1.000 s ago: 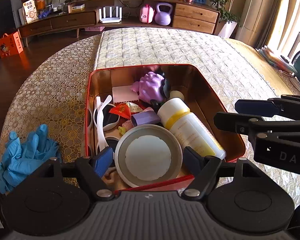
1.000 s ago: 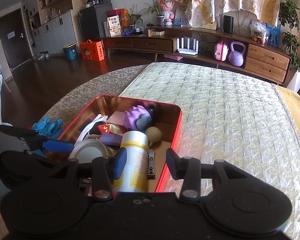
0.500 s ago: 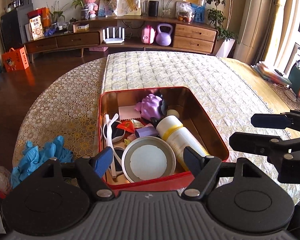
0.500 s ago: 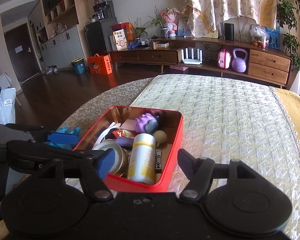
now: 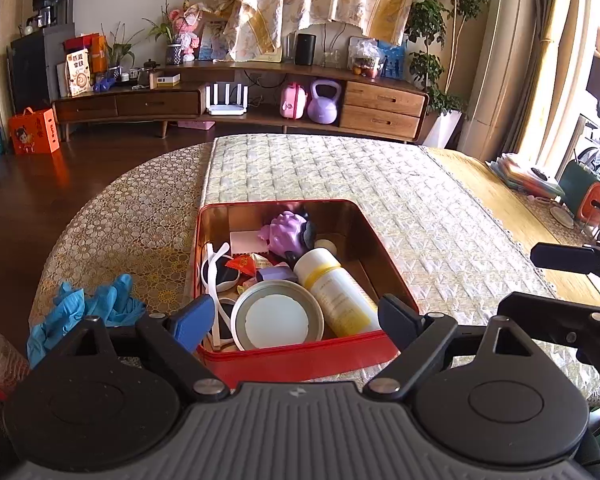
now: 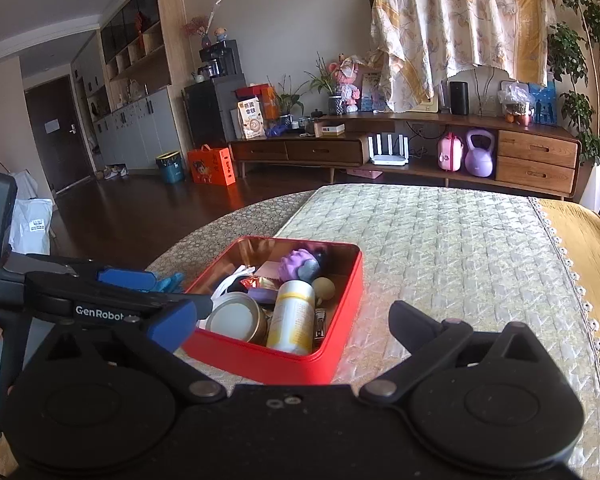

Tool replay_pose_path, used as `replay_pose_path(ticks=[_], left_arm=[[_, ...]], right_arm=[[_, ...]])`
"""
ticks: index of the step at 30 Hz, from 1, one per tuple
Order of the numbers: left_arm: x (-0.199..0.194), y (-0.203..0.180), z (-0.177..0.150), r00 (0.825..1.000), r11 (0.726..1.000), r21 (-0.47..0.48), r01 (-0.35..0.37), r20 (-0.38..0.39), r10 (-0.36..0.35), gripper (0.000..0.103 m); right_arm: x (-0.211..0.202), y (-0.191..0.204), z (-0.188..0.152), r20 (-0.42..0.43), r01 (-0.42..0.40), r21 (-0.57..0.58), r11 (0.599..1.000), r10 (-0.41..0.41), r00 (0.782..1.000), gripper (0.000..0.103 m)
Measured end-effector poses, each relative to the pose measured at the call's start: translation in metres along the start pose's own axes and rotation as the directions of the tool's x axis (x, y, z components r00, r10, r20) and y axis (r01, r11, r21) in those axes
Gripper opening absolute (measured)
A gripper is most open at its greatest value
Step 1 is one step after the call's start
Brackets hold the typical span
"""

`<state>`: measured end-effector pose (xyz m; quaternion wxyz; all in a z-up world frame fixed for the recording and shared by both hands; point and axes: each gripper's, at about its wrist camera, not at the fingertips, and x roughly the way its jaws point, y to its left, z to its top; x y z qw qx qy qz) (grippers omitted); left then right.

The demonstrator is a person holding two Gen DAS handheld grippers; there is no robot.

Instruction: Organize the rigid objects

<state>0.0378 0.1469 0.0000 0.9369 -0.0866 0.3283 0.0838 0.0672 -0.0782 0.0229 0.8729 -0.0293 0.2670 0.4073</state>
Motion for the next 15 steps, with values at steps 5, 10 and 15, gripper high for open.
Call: replay_pose_path(ticks=[5,10,15], left_arm=[[-0.009,-0.005,-0.003,1.000,1.000,-0.007,-0.001,0.026,0.001,0.101],[-0.017,-0.012,-0.006,0.999,1.000,0.009,0.004,0.043,-0.004,0.101],[-0.021,-0.018,-0.009,0.999,1.000,0.008,-0.005,0.044,0.005,0.101]], right_arm=[[-0.011,0.001,-0.002,0.024,-0.009,0.001,1.000,0.009,1.000,0.103],[-0.021,0.000,-0.006,0.046,-0.006,0.016,1.000,0.005,0.999,0.103],[-0.028,-0.003,-0.011,0.056,-0.012,0.039,0.999,0.010,0.998,0.103]])
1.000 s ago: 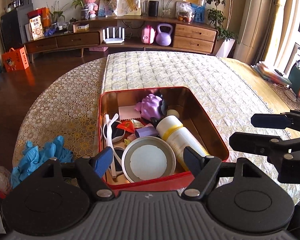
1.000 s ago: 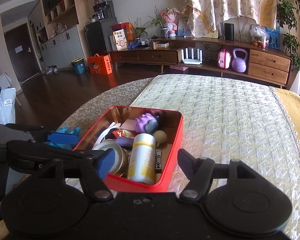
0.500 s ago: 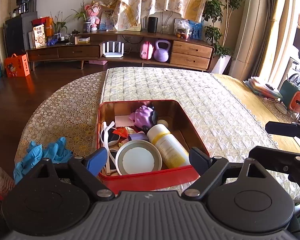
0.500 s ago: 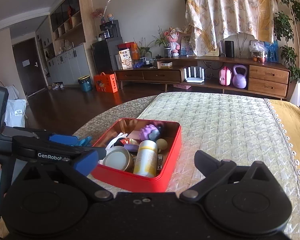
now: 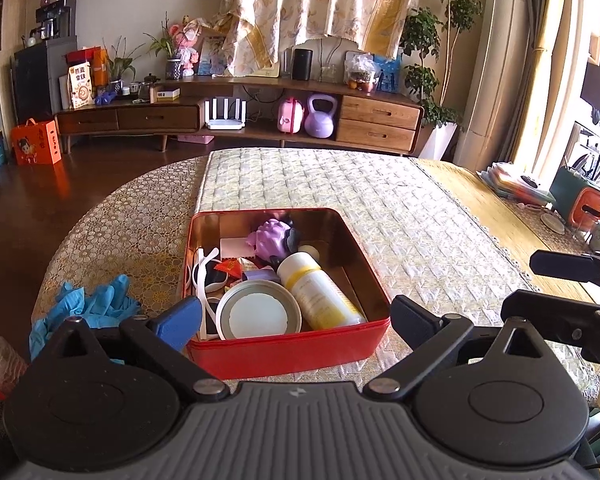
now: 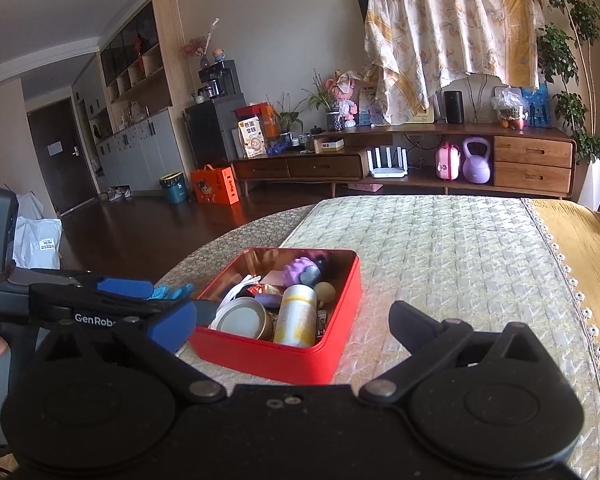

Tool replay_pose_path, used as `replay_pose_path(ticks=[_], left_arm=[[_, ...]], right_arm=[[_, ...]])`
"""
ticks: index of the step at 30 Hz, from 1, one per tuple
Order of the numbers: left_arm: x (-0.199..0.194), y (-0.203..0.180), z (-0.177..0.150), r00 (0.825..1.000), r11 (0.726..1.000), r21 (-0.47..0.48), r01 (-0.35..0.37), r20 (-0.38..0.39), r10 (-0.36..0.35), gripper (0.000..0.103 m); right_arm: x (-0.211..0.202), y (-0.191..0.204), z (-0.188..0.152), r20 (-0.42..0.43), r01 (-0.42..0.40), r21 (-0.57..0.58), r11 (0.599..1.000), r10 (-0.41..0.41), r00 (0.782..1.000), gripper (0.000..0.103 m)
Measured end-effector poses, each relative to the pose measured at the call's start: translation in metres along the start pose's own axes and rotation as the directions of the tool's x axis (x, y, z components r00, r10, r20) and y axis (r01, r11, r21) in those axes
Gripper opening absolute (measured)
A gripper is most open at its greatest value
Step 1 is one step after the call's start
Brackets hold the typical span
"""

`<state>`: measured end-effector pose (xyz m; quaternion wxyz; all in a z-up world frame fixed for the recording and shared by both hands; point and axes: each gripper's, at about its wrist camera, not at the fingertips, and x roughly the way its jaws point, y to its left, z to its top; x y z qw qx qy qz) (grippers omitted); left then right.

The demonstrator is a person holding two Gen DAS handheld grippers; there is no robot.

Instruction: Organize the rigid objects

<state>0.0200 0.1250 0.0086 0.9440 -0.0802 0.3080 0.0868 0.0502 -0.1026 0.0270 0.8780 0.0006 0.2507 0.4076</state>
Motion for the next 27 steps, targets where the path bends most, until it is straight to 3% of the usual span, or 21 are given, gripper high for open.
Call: replay_pose_path(ticks=[20,27], left_arm=[[-0.008,-0.020,-0.016,1.000,1.000,-0.003,-0.027,-0.015,0.027,0.101],[-0.006,-0.025,-0.016,1.000,1.000,0.008,-0.012,-0.025,0.012,0.101]], right_arm=[[-0.015,-0.010,-0.016,0.014,0.023,0.025,0.999,-0.023,1.000,0.103],[-0.016,-0.030,-0.021,0.013,0.080,0.074,0.994,-0.081,0.997,0.103]])
